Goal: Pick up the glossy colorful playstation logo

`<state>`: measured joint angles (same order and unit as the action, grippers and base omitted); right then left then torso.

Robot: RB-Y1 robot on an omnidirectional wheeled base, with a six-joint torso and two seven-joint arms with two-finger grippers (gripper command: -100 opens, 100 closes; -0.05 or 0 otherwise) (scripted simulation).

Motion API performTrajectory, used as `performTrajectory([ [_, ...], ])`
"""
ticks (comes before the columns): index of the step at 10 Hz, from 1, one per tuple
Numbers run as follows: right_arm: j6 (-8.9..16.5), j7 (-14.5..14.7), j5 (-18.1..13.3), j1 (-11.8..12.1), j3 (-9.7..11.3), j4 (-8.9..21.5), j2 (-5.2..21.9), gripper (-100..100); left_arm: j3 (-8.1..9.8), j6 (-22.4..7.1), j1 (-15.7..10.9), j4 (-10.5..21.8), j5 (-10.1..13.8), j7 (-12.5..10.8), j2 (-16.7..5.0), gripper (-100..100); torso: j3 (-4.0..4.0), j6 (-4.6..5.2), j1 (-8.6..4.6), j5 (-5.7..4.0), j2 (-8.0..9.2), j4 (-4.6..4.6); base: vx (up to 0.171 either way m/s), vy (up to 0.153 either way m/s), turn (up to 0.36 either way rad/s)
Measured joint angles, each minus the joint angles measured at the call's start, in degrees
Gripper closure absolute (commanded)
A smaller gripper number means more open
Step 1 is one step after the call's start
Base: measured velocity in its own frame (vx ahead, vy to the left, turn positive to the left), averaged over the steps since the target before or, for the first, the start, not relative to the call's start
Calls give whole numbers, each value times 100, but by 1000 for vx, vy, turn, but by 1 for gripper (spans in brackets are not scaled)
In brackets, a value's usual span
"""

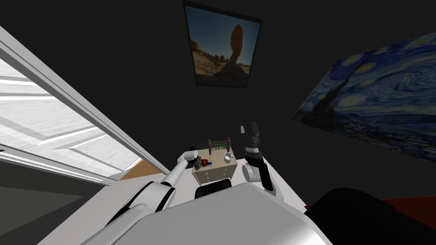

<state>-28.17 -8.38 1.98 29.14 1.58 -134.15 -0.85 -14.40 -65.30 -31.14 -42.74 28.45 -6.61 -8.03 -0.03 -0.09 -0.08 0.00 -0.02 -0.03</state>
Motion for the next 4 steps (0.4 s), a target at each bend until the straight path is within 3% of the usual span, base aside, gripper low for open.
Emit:
performTrajectory([
  [1,0,0,0,0,0,0,0,0,0,0,0,0,0,0,0,100,0,0,0,0,-1,0,-3,-15,49],
  [3,0,0,0,0,0,0,0,0,-38,-259,-33,-281,50,-74,-102,100,4,0,-7,-2,5,4,-10,-15,38],
  [4,0,0,0,0,0,0,0,0,-40,-288,-40,-296,53,-86,-107,0,3,0,-4,0,4,2,0,0,0],
])
